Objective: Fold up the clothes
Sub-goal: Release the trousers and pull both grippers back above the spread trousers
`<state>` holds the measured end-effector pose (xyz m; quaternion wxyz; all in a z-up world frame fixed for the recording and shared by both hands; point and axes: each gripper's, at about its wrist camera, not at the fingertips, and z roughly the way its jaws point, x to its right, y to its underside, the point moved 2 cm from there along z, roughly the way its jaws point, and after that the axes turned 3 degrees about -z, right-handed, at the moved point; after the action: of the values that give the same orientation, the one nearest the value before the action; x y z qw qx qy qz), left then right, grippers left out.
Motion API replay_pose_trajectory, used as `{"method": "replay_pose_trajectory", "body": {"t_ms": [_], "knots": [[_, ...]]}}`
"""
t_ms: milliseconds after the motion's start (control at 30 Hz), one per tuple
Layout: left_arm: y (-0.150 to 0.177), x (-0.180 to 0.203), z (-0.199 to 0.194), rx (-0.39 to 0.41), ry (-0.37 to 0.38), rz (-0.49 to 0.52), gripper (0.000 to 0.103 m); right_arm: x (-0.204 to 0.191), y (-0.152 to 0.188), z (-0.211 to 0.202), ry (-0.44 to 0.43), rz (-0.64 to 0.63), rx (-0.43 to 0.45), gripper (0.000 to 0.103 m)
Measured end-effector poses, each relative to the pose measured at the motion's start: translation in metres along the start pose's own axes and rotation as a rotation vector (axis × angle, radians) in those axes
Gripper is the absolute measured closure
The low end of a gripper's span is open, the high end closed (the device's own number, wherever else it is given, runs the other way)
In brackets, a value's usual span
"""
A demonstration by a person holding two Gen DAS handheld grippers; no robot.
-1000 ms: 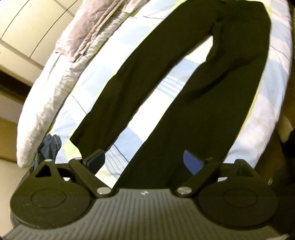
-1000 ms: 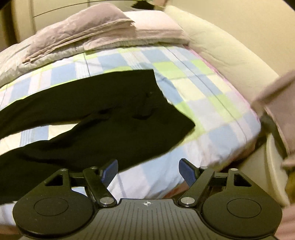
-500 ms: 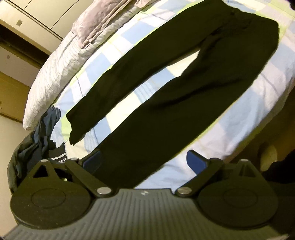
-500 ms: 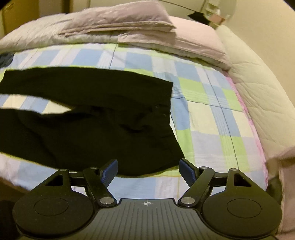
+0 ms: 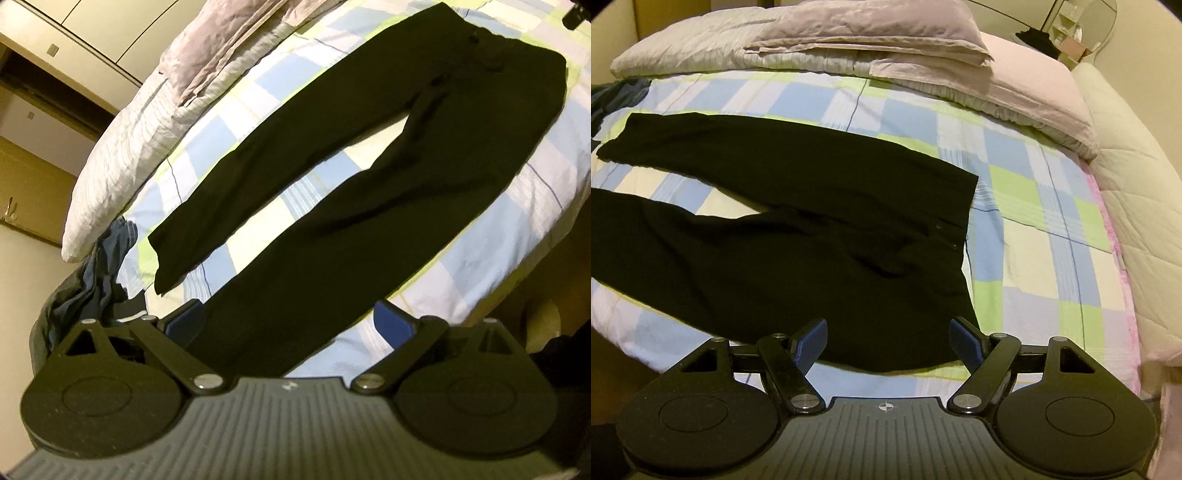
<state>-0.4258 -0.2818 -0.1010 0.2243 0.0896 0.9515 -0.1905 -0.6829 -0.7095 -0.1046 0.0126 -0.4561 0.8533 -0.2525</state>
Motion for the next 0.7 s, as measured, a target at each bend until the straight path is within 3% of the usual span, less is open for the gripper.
{"method": "replay_pose_trajectory", "body": {"t_ms": [700], "knots": [[0.005,0.015,0.006,-0.020,0.027,0.000,0.006,-0.006,0.006,0.007,-0.008,0.001,-0.031,0.027]]}}
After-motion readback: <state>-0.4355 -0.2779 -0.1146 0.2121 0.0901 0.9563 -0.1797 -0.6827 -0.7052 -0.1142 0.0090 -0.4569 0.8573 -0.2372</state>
